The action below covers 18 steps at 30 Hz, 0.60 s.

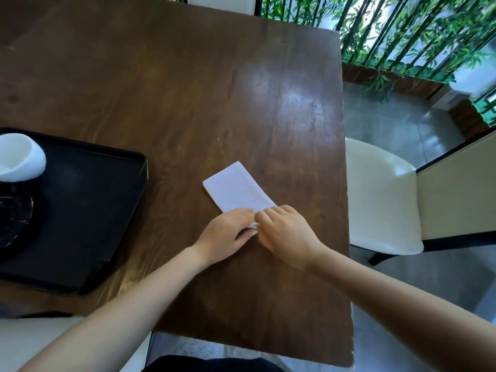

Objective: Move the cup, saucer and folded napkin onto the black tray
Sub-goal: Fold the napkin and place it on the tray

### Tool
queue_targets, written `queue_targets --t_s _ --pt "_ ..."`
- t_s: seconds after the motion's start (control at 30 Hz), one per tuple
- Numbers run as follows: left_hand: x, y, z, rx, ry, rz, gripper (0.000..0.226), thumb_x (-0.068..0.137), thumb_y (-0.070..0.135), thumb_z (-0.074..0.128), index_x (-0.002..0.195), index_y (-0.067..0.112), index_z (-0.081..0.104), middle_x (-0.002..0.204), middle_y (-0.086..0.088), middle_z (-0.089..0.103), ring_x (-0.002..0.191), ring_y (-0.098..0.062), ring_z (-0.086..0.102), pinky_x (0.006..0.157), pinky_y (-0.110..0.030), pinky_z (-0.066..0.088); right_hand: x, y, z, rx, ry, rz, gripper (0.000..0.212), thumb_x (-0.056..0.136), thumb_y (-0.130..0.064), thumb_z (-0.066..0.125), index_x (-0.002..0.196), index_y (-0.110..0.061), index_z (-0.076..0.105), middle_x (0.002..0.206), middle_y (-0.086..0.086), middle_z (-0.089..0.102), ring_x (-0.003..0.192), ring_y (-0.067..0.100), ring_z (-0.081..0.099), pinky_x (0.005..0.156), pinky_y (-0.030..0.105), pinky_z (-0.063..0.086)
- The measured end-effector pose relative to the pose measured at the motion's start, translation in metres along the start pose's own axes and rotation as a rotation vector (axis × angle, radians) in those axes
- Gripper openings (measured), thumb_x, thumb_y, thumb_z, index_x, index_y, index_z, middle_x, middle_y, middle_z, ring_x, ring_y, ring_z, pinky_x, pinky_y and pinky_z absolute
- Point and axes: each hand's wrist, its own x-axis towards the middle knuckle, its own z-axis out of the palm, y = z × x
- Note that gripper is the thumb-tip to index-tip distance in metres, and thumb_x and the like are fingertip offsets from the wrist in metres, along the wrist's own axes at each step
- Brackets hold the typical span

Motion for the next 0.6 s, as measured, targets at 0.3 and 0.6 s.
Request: queue_targets --t_s 0.3,0.6 --pt "-0.026 0.007 -0.002 -0.666 0.103 -0.538 0.031 0.089 0.026 0.056 0.119 0.02 0.062 0.121 0.013 0.061 0.117 0.001 0.05 0.094 -0.005 0.038 -0.009 0.042 0.01 0.398 -0.281 0.204 0.027 0.082 -0.024 0.068 0.108 -0.018 0.064 0.112 -0.004 0.065 0.106 0.015 0.053 0.09 0.031 0.045" --pt "-0.021 0.008 -0.021 -0.941 0.405 -0.687 0.015 0.089 0.035 0.056 0.099 0.03 0.065 0.095 0.017 0.07 0.096 -0.005 0.065 0.072 -0.013 0.052 0.037 0.038 0.02 0.957 -0.207 0.516 0.027 0.089 -0.033 0.059 0.085 -0.008 0.066 0.075 0.005 0.061 0.071 0.008 0.05 0.066 0.028 0.039"
